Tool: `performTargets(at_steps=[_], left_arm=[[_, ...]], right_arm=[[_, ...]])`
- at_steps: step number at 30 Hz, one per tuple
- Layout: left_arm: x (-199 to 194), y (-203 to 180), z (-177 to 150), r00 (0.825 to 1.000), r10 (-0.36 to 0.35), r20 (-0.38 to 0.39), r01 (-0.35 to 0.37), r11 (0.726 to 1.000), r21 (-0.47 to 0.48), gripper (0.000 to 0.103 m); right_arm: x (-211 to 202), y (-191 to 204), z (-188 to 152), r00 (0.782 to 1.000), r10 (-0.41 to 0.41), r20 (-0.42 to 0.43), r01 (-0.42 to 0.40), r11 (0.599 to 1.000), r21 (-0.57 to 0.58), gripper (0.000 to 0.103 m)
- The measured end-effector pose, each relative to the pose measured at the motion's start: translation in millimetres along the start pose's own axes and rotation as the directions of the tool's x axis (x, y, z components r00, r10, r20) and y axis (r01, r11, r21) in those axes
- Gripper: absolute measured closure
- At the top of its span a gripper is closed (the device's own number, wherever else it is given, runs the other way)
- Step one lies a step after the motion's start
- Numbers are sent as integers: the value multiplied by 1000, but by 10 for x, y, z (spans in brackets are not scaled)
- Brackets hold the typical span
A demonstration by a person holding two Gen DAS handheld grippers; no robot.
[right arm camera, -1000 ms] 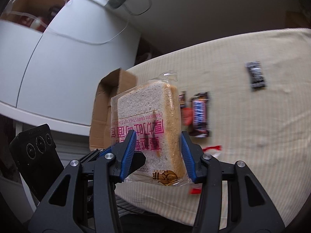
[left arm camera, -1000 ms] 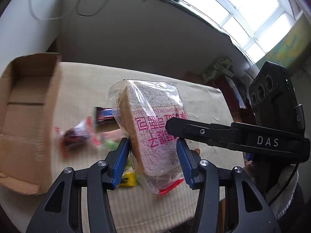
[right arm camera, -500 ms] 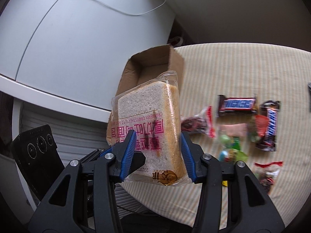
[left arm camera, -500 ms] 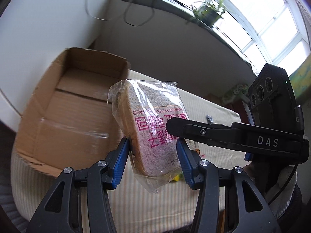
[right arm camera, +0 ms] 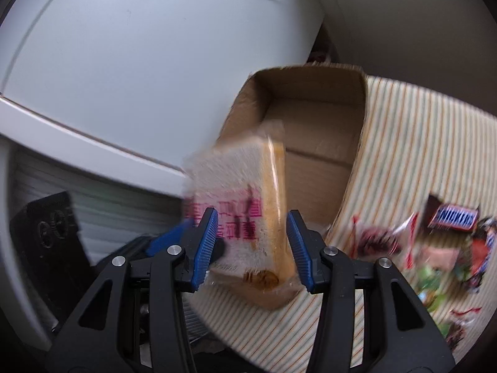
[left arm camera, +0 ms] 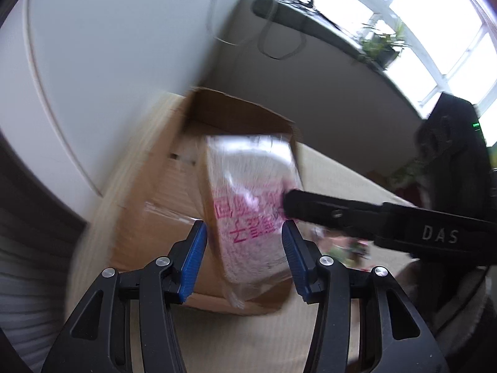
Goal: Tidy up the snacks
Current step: 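Carry the bread package with the left tool and lower it into the box, then open the left tool and move it back over the candies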
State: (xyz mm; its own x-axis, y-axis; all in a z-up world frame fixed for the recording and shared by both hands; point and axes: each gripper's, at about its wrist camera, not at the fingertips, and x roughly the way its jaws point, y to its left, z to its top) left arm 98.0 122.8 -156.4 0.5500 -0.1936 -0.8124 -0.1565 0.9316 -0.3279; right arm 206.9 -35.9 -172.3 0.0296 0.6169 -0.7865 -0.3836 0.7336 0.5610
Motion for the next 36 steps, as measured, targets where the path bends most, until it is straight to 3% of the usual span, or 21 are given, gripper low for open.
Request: performTargets(at_steps=[2,6,12,16,19,20,21,23,28,36], left_arm=[[-13,80,-3,999,37,3,-37,999,-9,54],[-58,162,-62,998,61,11,-60,998,-12,54],[-103,83,-94,997,68,20,-69,997,28,54],[-131,-18,-123,997,66,29,-68,994,91,54],[-168,-106,-213,998,55,21,-57,989,138,54],[-182,-140,-250,998,53,18,-56,986,155,53],[-191,-168,-281,999,52,14,-54,985,166,53],[-198,-218,-346,999,37,-4,-36,984,175,53],[-216,-335,-486,1000,-9,-19,12,985,170,53],[-59,-705,-709,994,-60,-96,81,967,243,53]], right_arm=[[10,-9,41,999,-39,8,39,999,-5,55],[-38,-84,55,999,-41,10,41,999,3,55],[-168,-163,-40,997,-71,29,71,997,-5,54],[-345,-217,-137,994,-79,77,81,997,-21,54],[-523,-258,-232,983,-137,120,147,986,-82,54],[-614,-285,-287,977,-157,145,173,980,-102,47],[-690,-318,-335,972,-170,163,189,976,-108,30],[-839,-397,-429,963,-187,195,209,972,-103,19],[-1161,-762,-689,949,-255,188,264,964,-29,19],[-1429,-1342,-1177,927,-349,135,342,937,73,19]])
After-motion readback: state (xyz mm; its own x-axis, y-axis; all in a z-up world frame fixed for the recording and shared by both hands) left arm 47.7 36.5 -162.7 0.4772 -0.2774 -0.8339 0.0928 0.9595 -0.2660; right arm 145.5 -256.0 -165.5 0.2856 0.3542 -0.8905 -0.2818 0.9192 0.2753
